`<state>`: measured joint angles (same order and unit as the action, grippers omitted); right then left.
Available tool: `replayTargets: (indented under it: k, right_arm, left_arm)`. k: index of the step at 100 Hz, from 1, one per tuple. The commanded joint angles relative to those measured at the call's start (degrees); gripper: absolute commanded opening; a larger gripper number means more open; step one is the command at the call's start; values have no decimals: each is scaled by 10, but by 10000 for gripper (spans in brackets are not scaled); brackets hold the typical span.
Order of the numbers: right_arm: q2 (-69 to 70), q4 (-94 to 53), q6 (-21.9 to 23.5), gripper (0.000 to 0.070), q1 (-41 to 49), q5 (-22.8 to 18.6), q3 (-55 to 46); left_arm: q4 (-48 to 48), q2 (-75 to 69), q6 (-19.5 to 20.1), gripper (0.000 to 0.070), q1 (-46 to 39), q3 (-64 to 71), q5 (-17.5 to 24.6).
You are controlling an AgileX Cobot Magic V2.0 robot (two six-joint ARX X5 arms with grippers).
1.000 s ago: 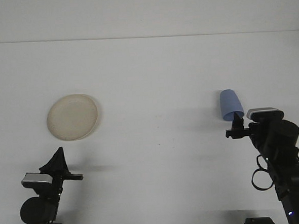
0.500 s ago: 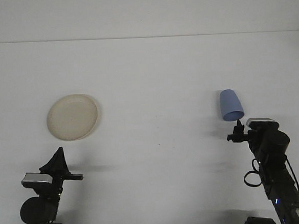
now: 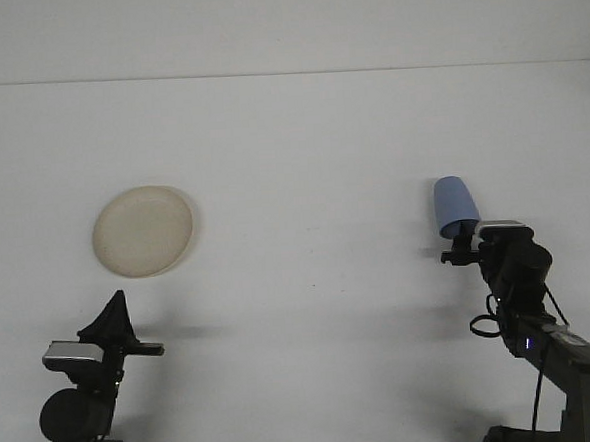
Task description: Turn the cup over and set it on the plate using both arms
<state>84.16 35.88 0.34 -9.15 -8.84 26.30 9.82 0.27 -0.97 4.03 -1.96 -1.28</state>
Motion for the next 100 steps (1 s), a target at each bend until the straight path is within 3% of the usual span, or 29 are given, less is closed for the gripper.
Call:
replayTargets:
  k: [1,53,63,74,80,100]
  right_arm:
    - [26,27,-6,431,-5,-10,5]
    - [135,57,-16,413,-28,-64,73]
    - [143,71,-16,324,-28,-69,73]
    - [144,71,-16,112,-28,-78,73]
    - [144,72,-16,29,-28,-78,73]
    - [141,73,-7,7,-28,-79,73]
  left_arm:
    - [6,-1,3,12,1,12,-2]
    - [6,-1,3,12,1,12,-2]
    - [6,-1,3,12,1,12,-2]
    - [6,-1,3,12,1,12,-2]
    - [6,-1,3,12,1,12,-2]
    - [6,-1,3,12,1,12,-2]
